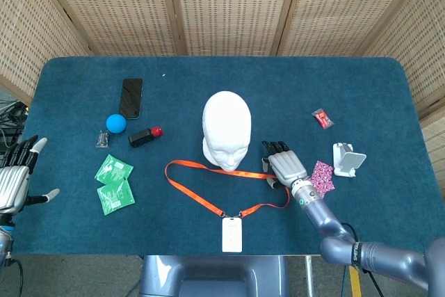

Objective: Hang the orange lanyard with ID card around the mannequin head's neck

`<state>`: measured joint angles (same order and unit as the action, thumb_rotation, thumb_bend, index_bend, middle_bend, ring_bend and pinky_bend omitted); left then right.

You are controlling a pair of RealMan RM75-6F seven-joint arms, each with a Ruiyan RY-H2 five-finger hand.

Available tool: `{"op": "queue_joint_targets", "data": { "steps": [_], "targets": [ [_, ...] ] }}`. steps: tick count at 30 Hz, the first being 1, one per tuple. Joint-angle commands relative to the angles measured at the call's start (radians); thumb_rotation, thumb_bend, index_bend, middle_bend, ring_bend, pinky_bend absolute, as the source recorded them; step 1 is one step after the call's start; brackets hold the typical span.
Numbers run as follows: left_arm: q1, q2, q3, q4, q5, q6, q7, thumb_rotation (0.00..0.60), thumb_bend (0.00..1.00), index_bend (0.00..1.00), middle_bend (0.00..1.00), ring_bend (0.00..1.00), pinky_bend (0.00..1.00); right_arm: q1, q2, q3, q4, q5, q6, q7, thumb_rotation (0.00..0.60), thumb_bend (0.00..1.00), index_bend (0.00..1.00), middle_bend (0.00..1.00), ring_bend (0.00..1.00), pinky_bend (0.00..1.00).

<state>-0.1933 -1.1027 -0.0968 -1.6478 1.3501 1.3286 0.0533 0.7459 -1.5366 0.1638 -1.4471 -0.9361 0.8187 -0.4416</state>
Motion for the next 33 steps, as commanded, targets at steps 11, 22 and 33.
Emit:
{"op": "queue_joint_targets", "data": {
  "steps": [11, 22, 33],
  "targets": [
    [-0.006, -0.005, 0.001, 0.008, -0.011, -0.008, 0.007, 0.600, 0.00, 0.00, 0.00, 0.00, 0.00, 0.018, -0.048, -0.032, 0.036, 0.074, 0.032, -0.060, 0.600, 0.58, 0.49, 0.00, 0.00, 0.00],
    [-0.006, -0.005, 0.004, 0.008, -0.009, -0.006, 0.007, 0.600, 0.00, 0.00, 0.00, 0.00, 0.00, 0.016, -0.048, -0.053, 0.041, 0.095, 0.047, -0.077, 0.600, 0.58, 0.52, 0.00, 0.00, 0.00],
    [-0.007, -0.007, 0.006, 0.007, -0.009, -0.005, 0.009, 0.600, 0.00, 0.00, 0.00, 0.00, 0.00, 0.012, -0.060, -0.067, 0.073, 0.075, 0.050, -0.067, 0.600, 0.66, 0.62, 0.00, 0.00, 0.00]
  ]
}}
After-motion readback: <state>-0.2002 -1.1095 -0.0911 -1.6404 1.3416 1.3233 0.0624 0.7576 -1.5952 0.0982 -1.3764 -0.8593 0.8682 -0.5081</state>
